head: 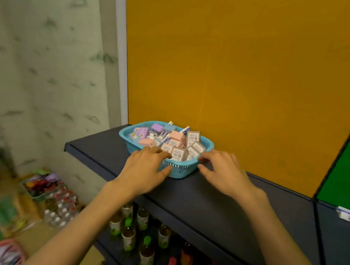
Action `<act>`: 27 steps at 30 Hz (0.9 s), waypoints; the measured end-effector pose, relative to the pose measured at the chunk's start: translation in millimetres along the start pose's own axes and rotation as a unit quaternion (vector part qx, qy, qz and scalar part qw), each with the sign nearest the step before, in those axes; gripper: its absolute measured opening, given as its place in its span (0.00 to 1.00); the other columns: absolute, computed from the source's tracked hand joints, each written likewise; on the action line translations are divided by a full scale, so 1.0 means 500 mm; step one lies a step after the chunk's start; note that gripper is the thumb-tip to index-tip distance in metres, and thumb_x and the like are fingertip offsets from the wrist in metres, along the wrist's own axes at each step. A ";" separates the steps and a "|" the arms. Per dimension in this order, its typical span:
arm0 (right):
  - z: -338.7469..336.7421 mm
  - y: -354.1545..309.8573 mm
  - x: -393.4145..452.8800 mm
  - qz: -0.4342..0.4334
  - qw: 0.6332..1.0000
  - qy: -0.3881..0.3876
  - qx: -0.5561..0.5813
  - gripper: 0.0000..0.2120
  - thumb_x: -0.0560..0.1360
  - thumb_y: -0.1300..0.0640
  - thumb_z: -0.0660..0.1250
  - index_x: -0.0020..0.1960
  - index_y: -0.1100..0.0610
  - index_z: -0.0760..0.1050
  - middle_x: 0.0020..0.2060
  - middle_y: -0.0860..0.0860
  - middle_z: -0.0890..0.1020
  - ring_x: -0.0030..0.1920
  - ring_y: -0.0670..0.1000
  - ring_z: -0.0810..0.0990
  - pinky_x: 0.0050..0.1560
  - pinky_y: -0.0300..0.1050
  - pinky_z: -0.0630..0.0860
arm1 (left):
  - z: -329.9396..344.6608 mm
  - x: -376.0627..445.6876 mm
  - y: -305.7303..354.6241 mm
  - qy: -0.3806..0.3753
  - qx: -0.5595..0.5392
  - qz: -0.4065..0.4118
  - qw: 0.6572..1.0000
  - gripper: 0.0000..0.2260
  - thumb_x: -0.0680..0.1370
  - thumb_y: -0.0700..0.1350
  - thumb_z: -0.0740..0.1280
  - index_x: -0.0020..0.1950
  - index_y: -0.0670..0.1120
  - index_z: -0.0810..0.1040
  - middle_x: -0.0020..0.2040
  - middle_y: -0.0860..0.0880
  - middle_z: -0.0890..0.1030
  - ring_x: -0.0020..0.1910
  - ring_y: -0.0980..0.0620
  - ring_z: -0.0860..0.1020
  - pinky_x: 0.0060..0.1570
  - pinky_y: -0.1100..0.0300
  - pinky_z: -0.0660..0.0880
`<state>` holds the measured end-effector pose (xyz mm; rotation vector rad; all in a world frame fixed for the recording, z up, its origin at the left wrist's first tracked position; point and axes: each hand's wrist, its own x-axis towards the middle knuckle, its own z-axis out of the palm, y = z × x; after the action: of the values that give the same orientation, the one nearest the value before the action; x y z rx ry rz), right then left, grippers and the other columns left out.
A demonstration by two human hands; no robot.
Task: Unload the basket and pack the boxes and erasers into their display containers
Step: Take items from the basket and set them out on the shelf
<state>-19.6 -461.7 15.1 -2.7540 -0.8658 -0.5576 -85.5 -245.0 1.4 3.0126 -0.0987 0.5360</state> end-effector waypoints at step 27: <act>0.163 -0.073 0.302 0.118 0.993 0.007 0.000 0.09 0.78 0.49 0.66 0.56 0.46 0.81 0.54 0.44 0.83 0.51 0.49 0.81 0.50 0.52 0.79 | 0.037 0.271 -0.373 -0.008 -0.033 0.039 0.999 0.15 0.81 0.55 0.61 0.65 0.56 0.77 0.62 0.51 0.79 0.58 0.47 0.77 0.49 0.51 0.76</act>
<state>97.4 -331.2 5.7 -2.7953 -0.5250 -0.5308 62.2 -67.9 18.6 2.9600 -0.2309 0.5040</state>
